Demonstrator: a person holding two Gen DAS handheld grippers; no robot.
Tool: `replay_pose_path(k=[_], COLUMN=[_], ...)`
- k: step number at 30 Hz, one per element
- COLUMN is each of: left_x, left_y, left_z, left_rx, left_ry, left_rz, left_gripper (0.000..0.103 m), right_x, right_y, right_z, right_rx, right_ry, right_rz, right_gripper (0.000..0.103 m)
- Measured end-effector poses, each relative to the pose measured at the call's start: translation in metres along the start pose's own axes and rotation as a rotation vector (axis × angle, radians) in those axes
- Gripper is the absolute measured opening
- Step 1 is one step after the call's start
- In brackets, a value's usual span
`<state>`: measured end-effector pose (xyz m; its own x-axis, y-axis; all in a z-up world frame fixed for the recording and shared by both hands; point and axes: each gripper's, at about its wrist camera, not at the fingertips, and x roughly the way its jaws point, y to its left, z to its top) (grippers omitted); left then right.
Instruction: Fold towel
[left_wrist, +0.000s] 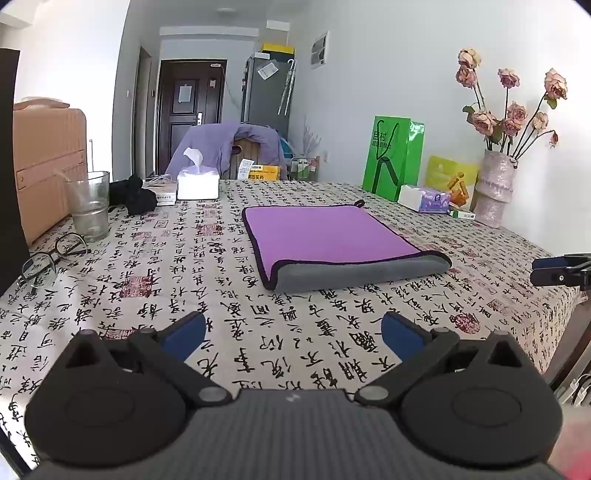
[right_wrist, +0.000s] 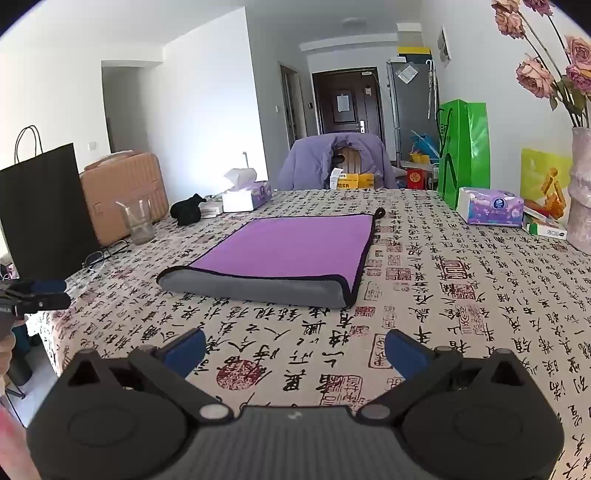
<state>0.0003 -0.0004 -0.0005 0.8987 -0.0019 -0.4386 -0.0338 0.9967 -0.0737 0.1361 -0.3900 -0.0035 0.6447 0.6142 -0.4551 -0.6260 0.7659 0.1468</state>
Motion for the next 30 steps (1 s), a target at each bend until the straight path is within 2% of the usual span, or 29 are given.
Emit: replay_pose_path(k=[30], left_x=[-0.0001], left_y=[-0.0022], left_z=[-0.0027], left_rx=[-0.001], left_ry=[-0.001], left_rz=[-0.007], left_gripper=[0.103], right_x=[0.0035], right_y=[0.0018], right_z=[-0.001], right_rx=[-0.006], right_ry=[0.009], right_rz=[0.005], right_gripper=[0.103])
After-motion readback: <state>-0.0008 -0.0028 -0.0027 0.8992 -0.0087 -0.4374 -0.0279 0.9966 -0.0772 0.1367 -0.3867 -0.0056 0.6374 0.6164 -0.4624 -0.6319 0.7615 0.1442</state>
